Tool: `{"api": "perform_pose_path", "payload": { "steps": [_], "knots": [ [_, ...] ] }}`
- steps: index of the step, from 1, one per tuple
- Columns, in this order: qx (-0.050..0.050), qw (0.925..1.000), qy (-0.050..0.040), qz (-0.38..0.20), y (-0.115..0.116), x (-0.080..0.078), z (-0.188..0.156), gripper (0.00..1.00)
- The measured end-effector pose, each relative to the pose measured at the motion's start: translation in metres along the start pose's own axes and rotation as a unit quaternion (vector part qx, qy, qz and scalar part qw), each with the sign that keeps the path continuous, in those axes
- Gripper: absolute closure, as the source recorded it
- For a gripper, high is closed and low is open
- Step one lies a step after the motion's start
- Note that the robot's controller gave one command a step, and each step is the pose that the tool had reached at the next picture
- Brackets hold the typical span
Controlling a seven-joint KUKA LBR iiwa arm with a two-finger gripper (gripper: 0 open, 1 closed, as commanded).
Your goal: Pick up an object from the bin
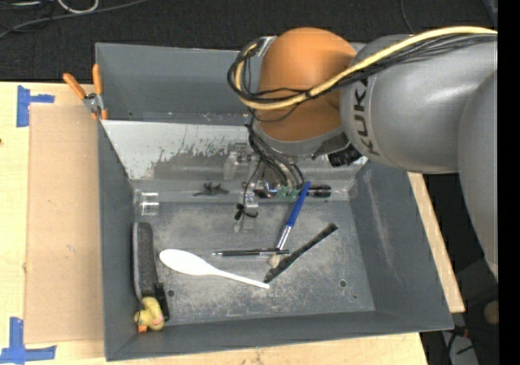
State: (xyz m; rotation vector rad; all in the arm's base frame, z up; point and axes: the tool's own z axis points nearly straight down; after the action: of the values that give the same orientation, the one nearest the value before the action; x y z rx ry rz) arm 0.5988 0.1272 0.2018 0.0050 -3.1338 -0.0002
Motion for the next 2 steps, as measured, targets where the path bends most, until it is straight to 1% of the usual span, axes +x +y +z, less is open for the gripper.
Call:
{"api": "perform_pose_path", "payload": {
  "steps": [1,2],
  "knots": [
    [0.000,1.0000,-0.0032,0.002,-0.001,-0.002,-0.003,0.00],
    [-0.001,1.0000,-0.0032,0.000,-0.028,0.035,0.086,0.00]
  ]
}}
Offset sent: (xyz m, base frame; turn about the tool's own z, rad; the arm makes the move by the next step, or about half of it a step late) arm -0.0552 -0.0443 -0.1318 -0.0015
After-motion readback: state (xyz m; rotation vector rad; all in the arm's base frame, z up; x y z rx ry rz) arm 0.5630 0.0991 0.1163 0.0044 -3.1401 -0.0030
